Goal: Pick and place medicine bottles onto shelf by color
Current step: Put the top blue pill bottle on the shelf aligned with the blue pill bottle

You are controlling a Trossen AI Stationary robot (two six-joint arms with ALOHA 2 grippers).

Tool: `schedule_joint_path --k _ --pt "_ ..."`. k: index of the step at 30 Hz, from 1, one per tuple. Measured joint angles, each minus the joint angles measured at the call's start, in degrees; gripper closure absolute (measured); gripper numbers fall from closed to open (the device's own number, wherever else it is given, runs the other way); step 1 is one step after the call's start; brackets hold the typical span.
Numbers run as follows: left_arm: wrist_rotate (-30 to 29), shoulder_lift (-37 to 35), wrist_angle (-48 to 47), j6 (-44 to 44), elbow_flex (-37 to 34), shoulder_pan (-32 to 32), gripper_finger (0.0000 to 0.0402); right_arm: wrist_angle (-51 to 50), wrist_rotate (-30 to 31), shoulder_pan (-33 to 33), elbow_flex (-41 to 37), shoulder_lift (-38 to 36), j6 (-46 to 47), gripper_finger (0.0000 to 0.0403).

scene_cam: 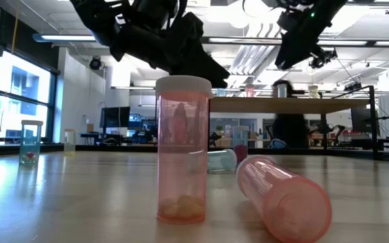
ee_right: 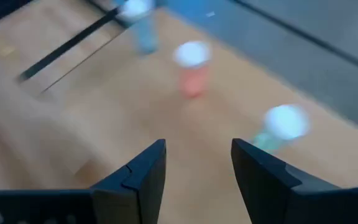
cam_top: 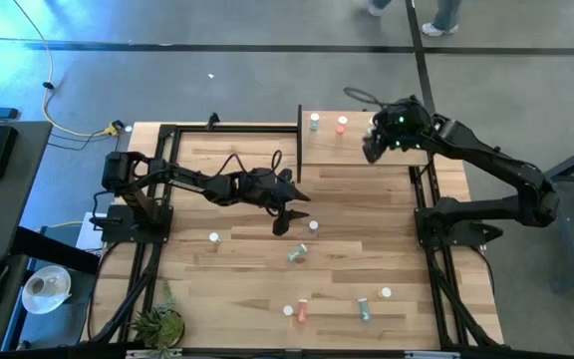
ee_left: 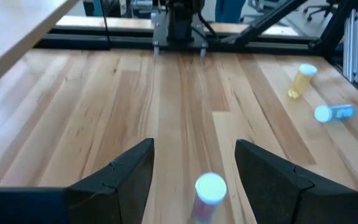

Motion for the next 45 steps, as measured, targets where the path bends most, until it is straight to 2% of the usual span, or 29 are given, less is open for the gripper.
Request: schedule_joint_path --k 4,9,20,23,29,32,40,45 --pt "0.0 -2.8 -5.8 1.4 0.0 0.0 0.0188 -3.9 -1.6 6.2 0.0 -0.2 -1.2 0.0231" --pt "-0.3 -7.1 -12.9 1.4 0.0 -0.3 0.0188 -4.1 -1.6 13.7 -3.1 -0.1 -0.6 0.0231" --pt "-0.7 -9.5 -24.4 -0.9 0.0 -4.0 0.0188 6.5 -1.4 27.9 -13.4 -0.1 4.4 0.0231" --pt "-4.1 -9.5 -25.8 -3.9 -0.2 -5.8 0.0188 10.7 -1.4 30.9 -15.9 -0.1 4.7 0.0231" --pt "-14.7 -9.5 -29.0 -5.1 -0.2 -9.4 0.0188 20.8 -1.3 35.6 -22.1 -0.1 6.7 0.0231" --pt "-17.9 -9.5 -31.3 -5.6 -0.2 -10.3 0.0188 24.4 -1.3 37.3 -24.8 -0.1 7.3 0.0231" --pt "-19.4 -9.5 -35.1 -9.1 -0.4 -11.1 0.0188 39.2 -1.3 40.3 -32.0 -0.1 7.5 0.0231" --pt "-19.5 -10.1 -33.0 -12.9 -5.1 -11.5 0.0188 46.7 -1.3 41.1 -35.7 -0.1 9.0 0.0231"
